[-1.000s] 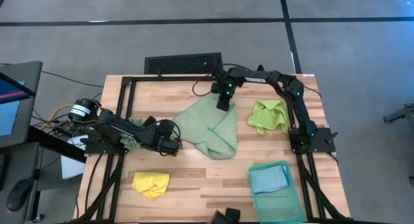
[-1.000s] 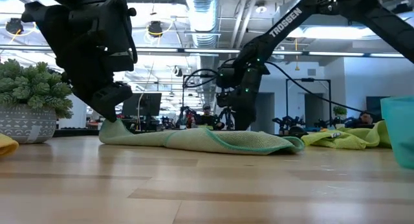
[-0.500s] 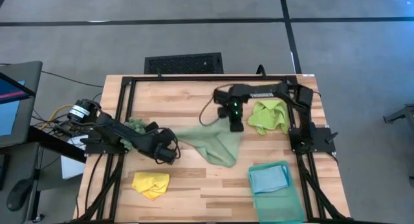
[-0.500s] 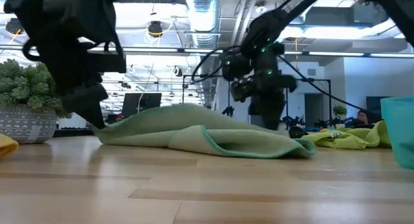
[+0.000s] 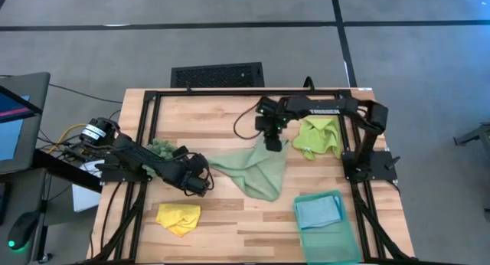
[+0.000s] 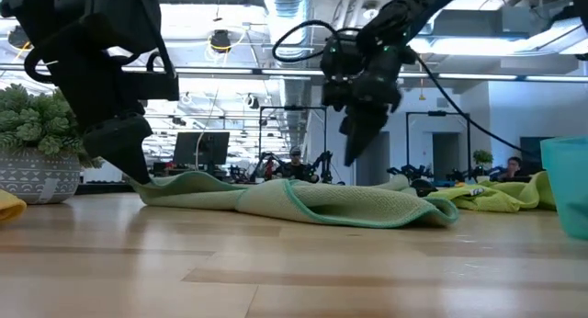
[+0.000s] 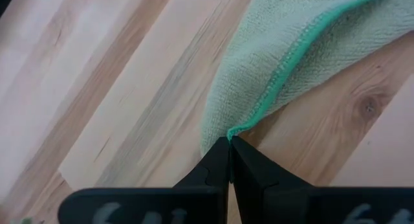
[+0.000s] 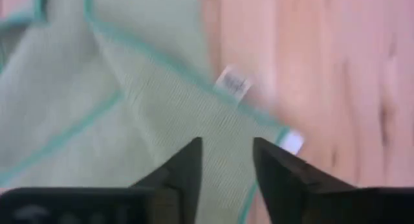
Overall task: Fold microfiber towels
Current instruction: Fold the green microfiber cloth
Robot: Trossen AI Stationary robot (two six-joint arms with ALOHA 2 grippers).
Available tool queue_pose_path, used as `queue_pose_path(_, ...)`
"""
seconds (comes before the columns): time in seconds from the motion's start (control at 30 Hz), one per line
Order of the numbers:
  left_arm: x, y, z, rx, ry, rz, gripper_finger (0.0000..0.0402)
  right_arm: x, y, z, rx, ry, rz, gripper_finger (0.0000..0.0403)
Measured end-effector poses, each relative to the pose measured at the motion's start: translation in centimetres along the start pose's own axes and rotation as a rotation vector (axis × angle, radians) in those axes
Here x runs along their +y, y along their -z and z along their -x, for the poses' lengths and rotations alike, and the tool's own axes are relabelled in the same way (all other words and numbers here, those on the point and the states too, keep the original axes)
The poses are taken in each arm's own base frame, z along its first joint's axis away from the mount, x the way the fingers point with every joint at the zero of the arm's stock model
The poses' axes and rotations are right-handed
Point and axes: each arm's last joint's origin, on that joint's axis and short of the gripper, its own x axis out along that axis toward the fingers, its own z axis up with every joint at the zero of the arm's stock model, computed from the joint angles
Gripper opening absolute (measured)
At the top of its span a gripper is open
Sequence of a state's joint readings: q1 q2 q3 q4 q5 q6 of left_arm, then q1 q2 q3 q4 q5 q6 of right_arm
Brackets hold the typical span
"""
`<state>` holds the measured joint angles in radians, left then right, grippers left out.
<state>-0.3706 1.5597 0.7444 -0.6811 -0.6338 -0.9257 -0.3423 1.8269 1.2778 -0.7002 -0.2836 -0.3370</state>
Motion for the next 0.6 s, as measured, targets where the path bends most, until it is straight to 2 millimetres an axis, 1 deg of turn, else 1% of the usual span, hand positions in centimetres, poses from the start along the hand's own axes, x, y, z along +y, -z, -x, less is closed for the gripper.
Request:
queue_pose_path(0.07, 0.0, 0.0, 0.0, 0.000, 0.000, -0.001, 0.0000, -0.9, -0.4, -0.8, -0.050, 0.001, 0.000, 0.0202)
queue_pose_path(0.17, 0.0, 0.0, 0.0, 0.000, 0.000, -0.002, 0.0000, -2.1, -0.2, -2.7, -0.058, -0.026, 0.001, 0.0243)
queue_pose_path(0.23, 0.0, 0.0, 0.0, -0.001, 0.001, -0.001, 0.0000, -2.2, 0.3, -3.9, -0.038, -0.104, 0.030, 0.0257)
queue_pose_path(0.3, 0.0, 0.0, 0.0, -0.001, 0.001, -0.001, 0.0000, -2.2, 0.4, -5.1, -0.046, -0.166, 0.056, 0.0260)
queue_pose_path(0.37, 0.0, 0.0, 0.0, -0.002, 0.002, -0.005, 0.0000, -1.9, 0.5, -5.9, -0.018, -0.185, 0.064, 0.0253)
queue_pose_path(0.43, -0.1, 0.0, 0.0, -0.004, 0.005, -0.012, 0.0000, -1.6, 0.5, -6.2, -0.012, -0.182, 0.089, 0.0232)
queue_pose_path(0.5, -0.1, -0.1, 0.0, -0.010, 0.012, -0.017, 0.0000, -1.3, 0.4, -6.3, -0.005, -0.169, 0.116, 0.0199)
queue_pose_path(0.6, -0.2, -0.1, 0.0, -0.012, 0.015, -0.018, 0.0000, -0.8, 0.1, -6.0, 0.010, -0.130, 0.139, 0.0129)
